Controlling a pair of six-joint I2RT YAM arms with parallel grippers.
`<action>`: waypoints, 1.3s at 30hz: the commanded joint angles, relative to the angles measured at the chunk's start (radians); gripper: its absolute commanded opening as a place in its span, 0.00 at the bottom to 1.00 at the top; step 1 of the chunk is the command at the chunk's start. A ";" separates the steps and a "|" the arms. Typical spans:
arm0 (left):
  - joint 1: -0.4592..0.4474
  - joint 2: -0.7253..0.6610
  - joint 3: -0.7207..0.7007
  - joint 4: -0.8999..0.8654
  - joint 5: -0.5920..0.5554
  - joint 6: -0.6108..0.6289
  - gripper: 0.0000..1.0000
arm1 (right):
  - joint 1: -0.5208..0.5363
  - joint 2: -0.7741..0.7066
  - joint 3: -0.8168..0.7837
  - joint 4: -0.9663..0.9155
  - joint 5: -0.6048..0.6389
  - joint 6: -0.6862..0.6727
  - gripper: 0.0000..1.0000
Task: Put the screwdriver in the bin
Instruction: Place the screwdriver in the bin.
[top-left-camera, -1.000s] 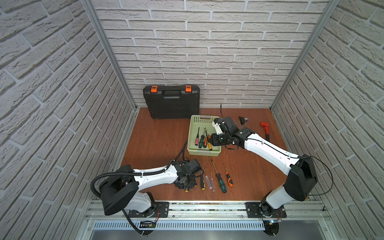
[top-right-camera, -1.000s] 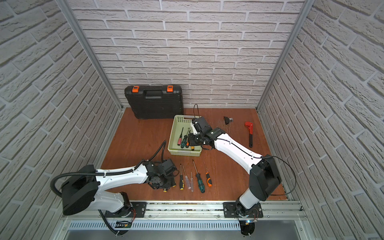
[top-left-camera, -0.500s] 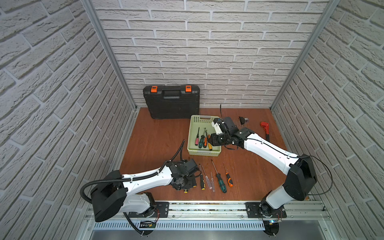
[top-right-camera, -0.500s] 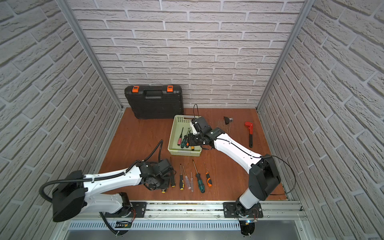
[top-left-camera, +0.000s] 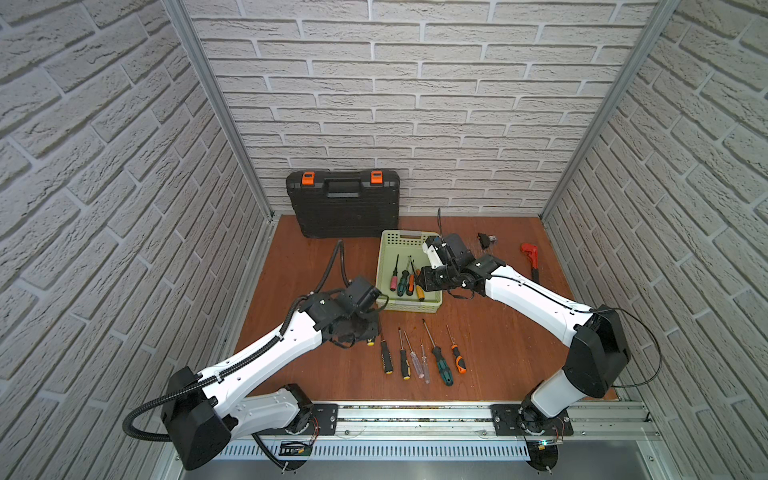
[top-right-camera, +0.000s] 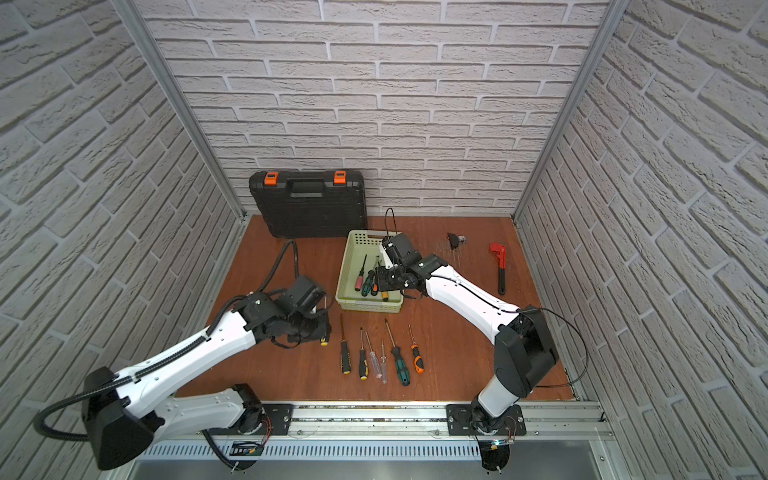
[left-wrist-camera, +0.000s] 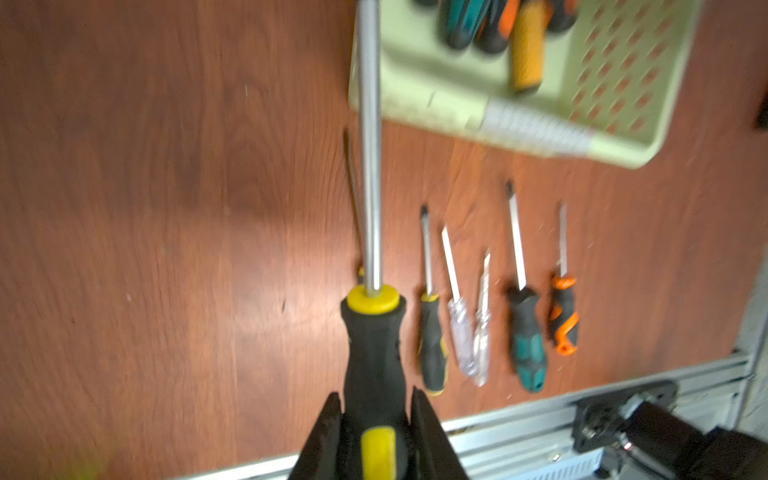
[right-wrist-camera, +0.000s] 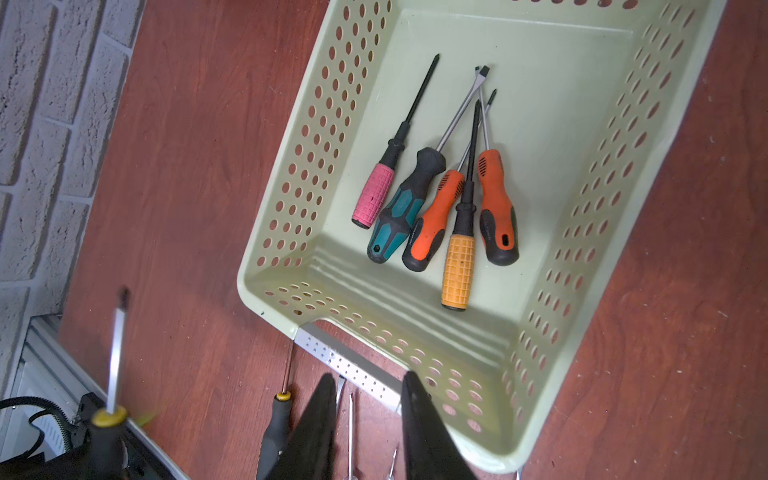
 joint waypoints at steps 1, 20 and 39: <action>0.065 0.099 0.142 0.065 0.023 0.182 0.06 | -0.012 -0.039 0.010 0.011 0.015 -0.016 0.29; 0.114 0.966 0.907 -0.144 0.034 0.446 0.04 | -0.048 -0.322 -0.158 -0.144 0.125 -0.064 0.31; 0.126 1.017 0.814 -0.100 -0.024 0.449 0.25 | -0.052 -0.267 -0.183 -0.129 0.092 -0.061 0.31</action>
